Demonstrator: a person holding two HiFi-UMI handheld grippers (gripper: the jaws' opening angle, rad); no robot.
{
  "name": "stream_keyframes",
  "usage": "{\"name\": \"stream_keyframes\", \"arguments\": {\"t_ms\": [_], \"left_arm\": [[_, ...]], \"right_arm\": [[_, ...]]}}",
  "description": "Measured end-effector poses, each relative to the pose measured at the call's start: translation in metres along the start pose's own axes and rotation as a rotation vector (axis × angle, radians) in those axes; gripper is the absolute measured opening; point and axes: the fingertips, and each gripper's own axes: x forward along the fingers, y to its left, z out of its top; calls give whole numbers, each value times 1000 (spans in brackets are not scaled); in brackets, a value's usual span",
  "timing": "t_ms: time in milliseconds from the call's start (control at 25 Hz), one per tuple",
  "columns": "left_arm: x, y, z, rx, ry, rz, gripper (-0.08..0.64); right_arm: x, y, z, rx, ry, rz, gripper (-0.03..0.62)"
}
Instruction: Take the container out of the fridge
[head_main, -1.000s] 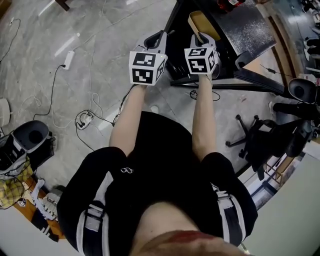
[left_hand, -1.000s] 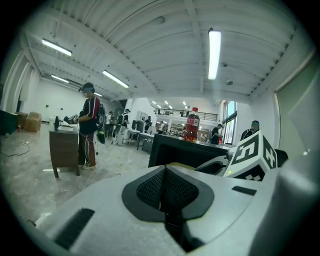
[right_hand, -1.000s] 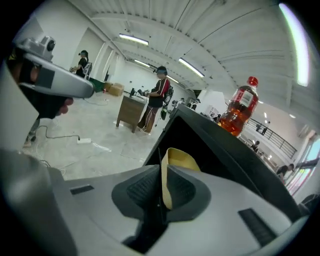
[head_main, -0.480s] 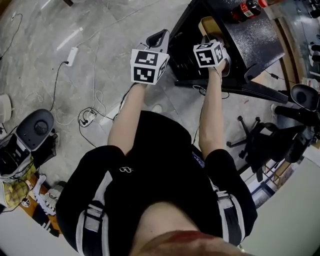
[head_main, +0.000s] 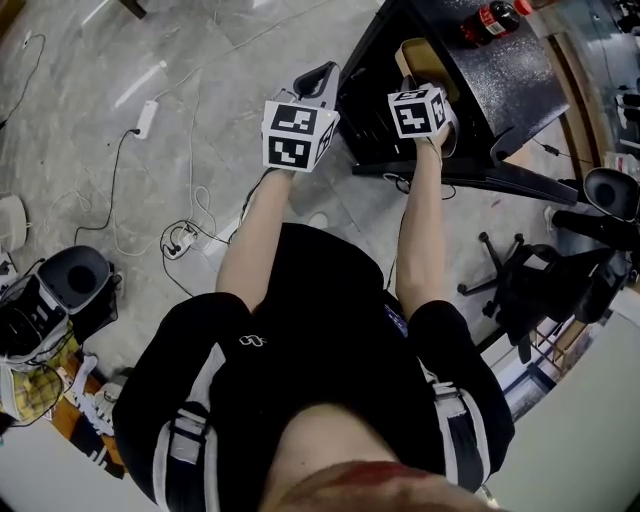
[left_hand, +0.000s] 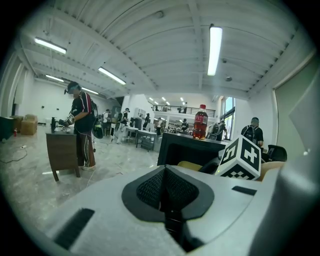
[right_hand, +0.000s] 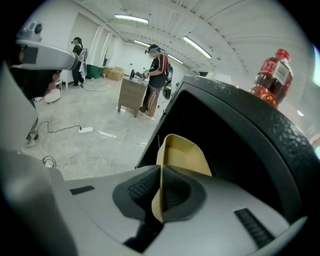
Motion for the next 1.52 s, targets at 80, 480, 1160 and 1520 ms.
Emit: {"name": "stream_keyframes", "arguments": {"t_ms": [80, 480, 1160, 1520], "left_arm": [[-3, -2, -2, -3, 0, 2, 9], [-35, -20, -17, -32, -33, 61, 9], [-111, -86, 8, -17, -227, 131, 9], [-126, -91, 18, 17, -248, 135, 9]], "right_arm": [[-10, 7, 4, 49, -49, 27, 15], [-91, 34, 29, 457, -434, 208, 15], [-231, 44, 21, 701, -929, 460, 15], [-241, 37, 20, 708, -954, 433, 15]]}}
